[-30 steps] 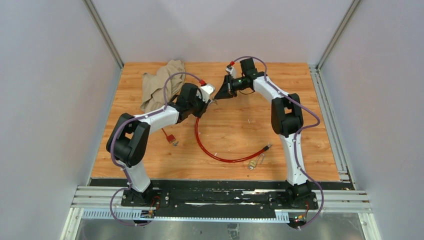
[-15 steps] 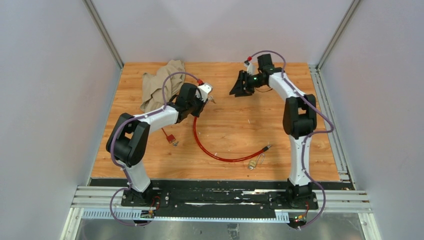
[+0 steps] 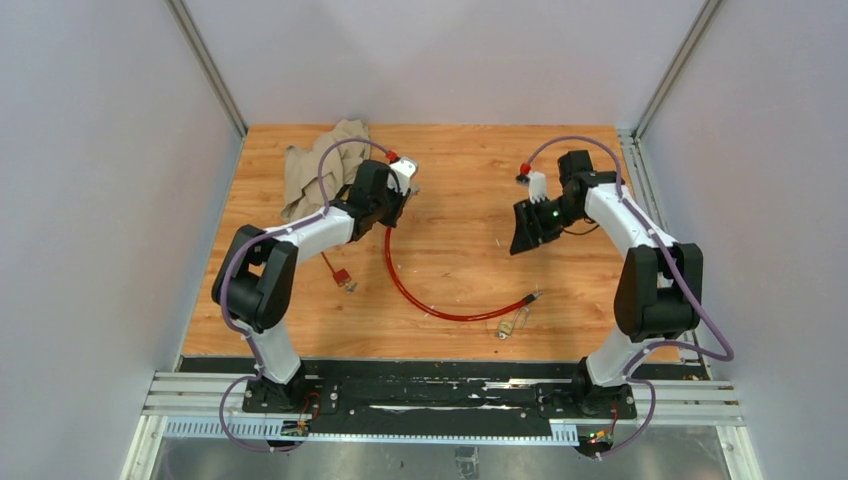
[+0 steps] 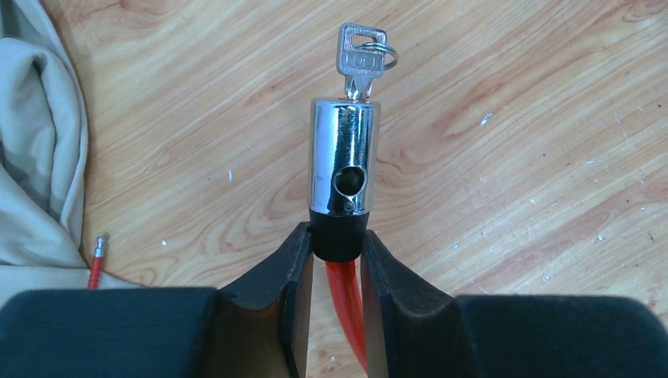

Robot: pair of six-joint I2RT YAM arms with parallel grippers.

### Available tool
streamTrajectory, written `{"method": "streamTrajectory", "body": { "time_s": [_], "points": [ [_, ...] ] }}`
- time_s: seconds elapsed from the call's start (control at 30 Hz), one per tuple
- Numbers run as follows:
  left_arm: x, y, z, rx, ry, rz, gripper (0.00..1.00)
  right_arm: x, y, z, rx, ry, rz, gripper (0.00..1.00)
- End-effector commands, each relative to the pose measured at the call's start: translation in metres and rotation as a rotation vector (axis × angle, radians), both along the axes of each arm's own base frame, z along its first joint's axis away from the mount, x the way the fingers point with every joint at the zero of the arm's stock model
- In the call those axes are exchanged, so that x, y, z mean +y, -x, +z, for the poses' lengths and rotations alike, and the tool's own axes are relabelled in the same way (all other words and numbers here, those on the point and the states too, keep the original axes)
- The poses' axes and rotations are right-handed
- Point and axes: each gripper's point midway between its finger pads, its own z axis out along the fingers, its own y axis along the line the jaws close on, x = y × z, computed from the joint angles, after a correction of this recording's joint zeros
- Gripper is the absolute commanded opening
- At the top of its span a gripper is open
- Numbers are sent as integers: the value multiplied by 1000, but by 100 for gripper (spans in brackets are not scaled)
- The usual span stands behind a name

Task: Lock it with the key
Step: Lock the lock.

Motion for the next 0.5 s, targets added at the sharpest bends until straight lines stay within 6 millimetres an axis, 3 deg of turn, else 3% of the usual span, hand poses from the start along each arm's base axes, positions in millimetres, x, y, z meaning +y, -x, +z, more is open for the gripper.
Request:
{"method": "streamTrajectory", "body": {
  "time_s": [0.0, 0.1, 0.2, 0.47],
  "points": [
    [-5, -16, 13, -44, 35, 23, 0, -25, 71, -26, 9, 124, 331, 53],
    [-6, -19, 13, -47, 46, 40, 0, -31, 101, -46, 37, 128, 445, 53],
    [-5, -20, 12, -47, 50, 50, 0, -28, 118, -53, 78, 79, 501, 53],
    [-3, -20, 10, -49, 41, 55, 0, -28, 138, -73, 93, 62, 560, 53]
  ]
}}
